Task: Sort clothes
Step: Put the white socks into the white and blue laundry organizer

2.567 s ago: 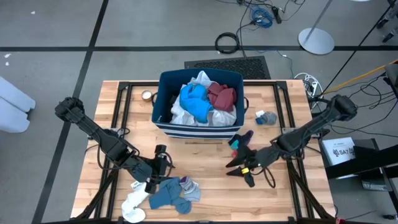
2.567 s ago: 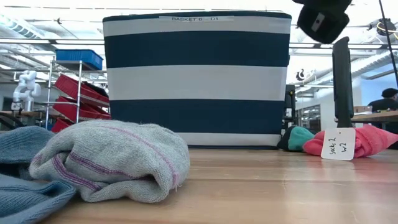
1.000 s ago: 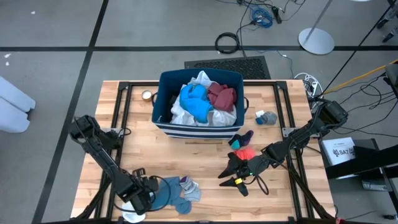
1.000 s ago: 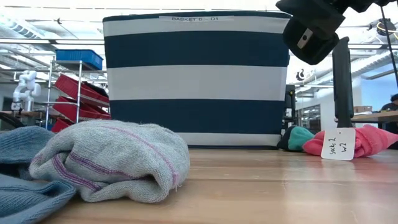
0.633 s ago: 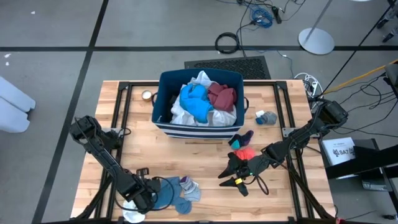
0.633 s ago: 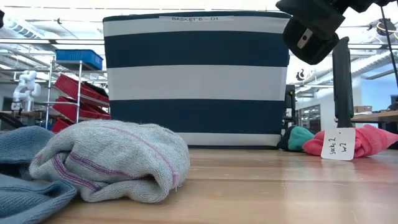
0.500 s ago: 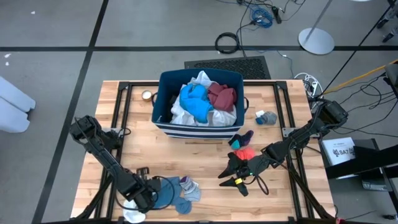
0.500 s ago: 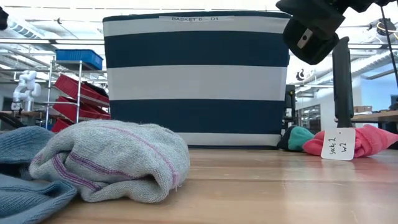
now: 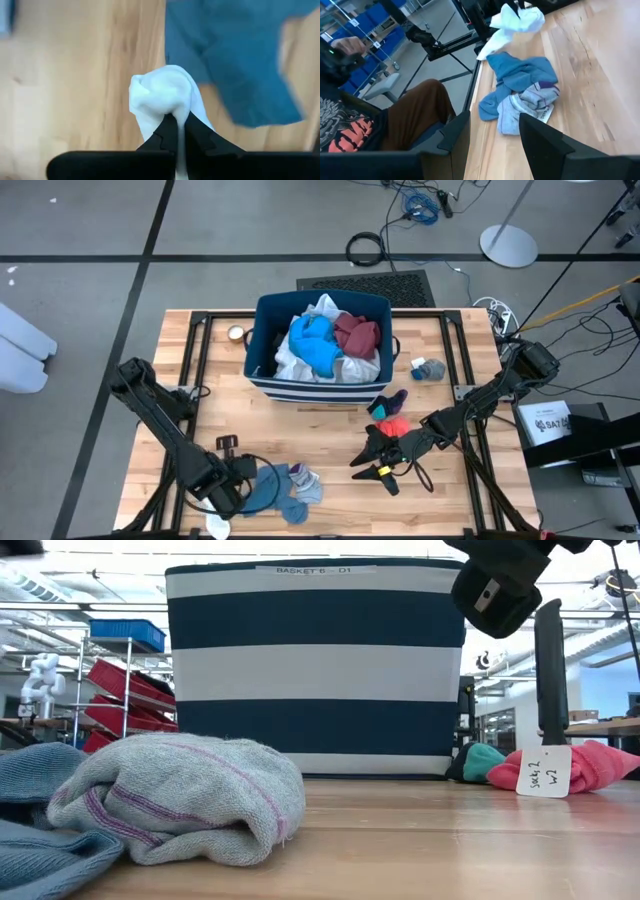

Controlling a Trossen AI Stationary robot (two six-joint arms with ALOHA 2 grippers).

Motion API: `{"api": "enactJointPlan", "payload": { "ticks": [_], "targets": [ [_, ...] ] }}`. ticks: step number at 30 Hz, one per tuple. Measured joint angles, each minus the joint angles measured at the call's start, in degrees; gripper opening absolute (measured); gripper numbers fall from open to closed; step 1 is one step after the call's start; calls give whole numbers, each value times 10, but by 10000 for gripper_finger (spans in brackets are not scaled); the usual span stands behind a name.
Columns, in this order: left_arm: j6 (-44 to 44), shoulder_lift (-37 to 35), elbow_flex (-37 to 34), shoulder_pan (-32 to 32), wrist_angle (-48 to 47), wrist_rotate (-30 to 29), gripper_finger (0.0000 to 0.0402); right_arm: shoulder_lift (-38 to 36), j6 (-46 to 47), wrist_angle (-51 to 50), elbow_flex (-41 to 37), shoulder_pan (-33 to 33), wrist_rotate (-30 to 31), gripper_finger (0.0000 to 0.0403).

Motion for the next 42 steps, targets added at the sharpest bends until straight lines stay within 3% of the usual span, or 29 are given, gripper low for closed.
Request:
{"api": "enactJointPlan", "payload": {
  "ticks": [6,14,20,28,36,42],
  "targets": [
    [59,-41,50,0,39,-103,10,0,-38,46,0,0,20,157],
    [256,-63,57,7,226,-205,10,0,-134,129,0,9,20,157],
    [337,-62,57,41,308,-212,10,20,-197,177,4,13,20,157],
    [386,-59,41,91,381,-188,10,113,-336,177,96,10,63,157],
    [385,-40,39,111,390,-161,14,170,-359,110,191,10,188,157],
    [386,-17,39,110,390,-158,17,185,-359,70,228,10,198,157]
  ]
}}
